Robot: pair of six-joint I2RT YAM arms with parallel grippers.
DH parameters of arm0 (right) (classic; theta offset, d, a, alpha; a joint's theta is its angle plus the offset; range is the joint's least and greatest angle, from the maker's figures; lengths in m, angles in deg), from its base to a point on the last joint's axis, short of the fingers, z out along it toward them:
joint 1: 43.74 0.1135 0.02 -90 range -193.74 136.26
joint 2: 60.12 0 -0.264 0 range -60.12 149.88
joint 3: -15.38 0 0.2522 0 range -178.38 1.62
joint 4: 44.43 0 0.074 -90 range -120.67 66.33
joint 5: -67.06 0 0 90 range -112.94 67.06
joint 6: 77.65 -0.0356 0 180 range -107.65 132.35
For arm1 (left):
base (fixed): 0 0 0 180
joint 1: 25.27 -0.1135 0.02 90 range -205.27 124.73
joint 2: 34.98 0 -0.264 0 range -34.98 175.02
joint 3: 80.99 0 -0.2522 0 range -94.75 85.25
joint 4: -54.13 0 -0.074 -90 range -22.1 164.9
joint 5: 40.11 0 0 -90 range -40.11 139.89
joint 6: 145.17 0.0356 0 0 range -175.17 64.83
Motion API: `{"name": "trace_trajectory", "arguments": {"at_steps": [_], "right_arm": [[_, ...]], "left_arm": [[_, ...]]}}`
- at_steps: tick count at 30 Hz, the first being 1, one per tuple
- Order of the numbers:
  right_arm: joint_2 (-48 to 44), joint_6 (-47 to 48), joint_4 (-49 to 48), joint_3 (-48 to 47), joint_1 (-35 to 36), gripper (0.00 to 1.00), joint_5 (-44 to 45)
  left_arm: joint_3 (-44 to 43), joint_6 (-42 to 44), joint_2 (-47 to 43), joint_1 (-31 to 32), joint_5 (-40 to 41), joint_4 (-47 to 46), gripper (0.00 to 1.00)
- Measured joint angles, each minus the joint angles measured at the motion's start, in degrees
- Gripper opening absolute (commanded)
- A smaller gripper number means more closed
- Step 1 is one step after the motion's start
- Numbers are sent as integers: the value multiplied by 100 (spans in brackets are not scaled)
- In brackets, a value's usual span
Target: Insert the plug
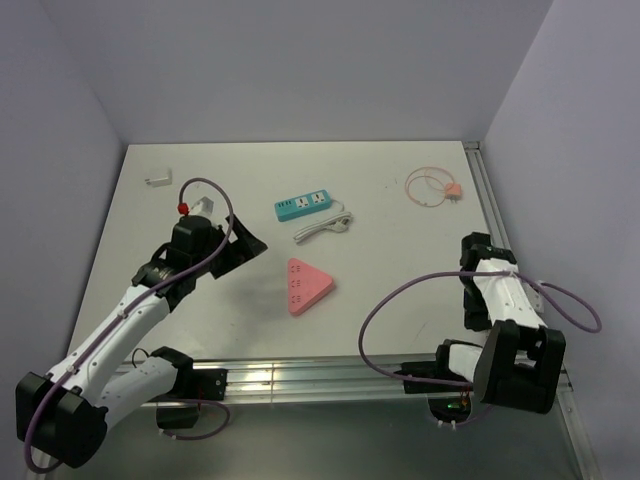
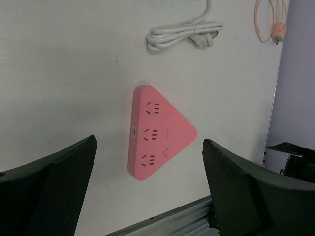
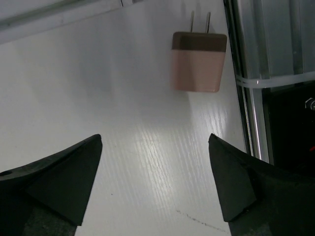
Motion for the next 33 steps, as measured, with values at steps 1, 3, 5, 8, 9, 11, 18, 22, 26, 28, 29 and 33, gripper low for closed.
{"name": "trace_trajectory", "arguments": {"at_steps": [1, 3, 5, 8, 9, 11, 18, 22, 26, 28, 29, 33], "right_arm": [[-103, 70, -33, 31, -122, 99, 46], [-221, 328, -188, 111, -404, 100, 96], [-278, 608, -411, 236, -769, 99, 85], [-315, 984, -647, 413, -1290, 99, 83], [-332, 1082, -686, 439, -1403, 99, 81], [-402, 1213, -745, 459, -1558, 98, 81], [-597, 1550, -925, 527, -1921, 88, 39], [-380, 1615, -970, 525, -1987, 85, -4], [-282, 1681, -979, 525, -1991, 81, -28], [-284, 1718, -988, 525, -1993, 77, -28], [-282, 1731, -988, 525, -1993, 65, -26], [-138, 1744, -984, 509, -2009, 57, -24]], "left_arm": [[0, 0, 35, 2, -22, -35, 94], [0, 0, 111, 4, -87, -105, 93], [0, 0, 190, 7, -166, -166, 93], [0, 0, 258, 13, -232, -219, 93], [0, 0, 267, 13, -256, -227, 93], [0, 2, 267, 13, -291, -256, 93], [2, 0, 267, 17, -337, -319, 93], [2, 2, 267, 17, -352, -323, 93], [2, 4, 267, 17, -352, -323, 93], [2, 4, 264, 17, -352, -326, 93], [2, 4, 264, 17, -352, -326, 93], [2, 4, 264, 17, -352, -330, 93]]}}
